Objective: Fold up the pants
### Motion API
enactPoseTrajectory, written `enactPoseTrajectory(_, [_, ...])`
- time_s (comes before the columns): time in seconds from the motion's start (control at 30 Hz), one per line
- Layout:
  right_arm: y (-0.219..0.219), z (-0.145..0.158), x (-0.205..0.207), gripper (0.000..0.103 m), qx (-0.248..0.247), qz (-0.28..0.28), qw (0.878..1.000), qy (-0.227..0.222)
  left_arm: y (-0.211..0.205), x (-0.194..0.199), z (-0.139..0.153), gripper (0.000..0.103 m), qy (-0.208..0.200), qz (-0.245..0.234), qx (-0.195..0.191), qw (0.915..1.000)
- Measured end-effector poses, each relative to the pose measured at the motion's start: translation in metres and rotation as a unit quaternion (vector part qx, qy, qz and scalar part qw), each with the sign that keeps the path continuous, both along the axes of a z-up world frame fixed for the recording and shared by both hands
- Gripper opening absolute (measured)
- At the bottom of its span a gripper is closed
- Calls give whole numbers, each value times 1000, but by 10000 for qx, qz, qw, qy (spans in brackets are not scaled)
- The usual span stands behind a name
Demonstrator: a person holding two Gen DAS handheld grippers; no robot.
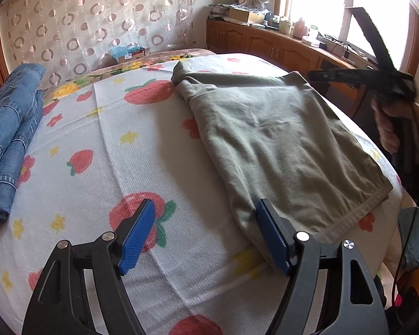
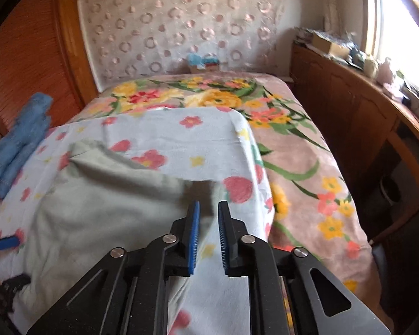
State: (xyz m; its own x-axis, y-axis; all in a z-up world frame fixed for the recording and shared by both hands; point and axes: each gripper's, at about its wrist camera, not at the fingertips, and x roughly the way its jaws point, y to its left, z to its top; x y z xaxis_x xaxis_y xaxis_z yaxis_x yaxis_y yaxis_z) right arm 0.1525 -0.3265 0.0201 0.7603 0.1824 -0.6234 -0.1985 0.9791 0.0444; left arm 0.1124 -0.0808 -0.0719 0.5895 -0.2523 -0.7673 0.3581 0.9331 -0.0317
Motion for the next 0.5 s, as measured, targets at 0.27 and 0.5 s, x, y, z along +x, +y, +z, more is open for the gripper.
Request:
enactPoseTrajectory(0.27, [10,-10,-83,43,-29,403,9990,-167,-1,-1,-1,77,-6,3,14,10000])
enactPoseTrajectory(0.5, [7,-33,-123,44,-60,302,9995,18,-1,-2,0,78,-5,2,15,10000])
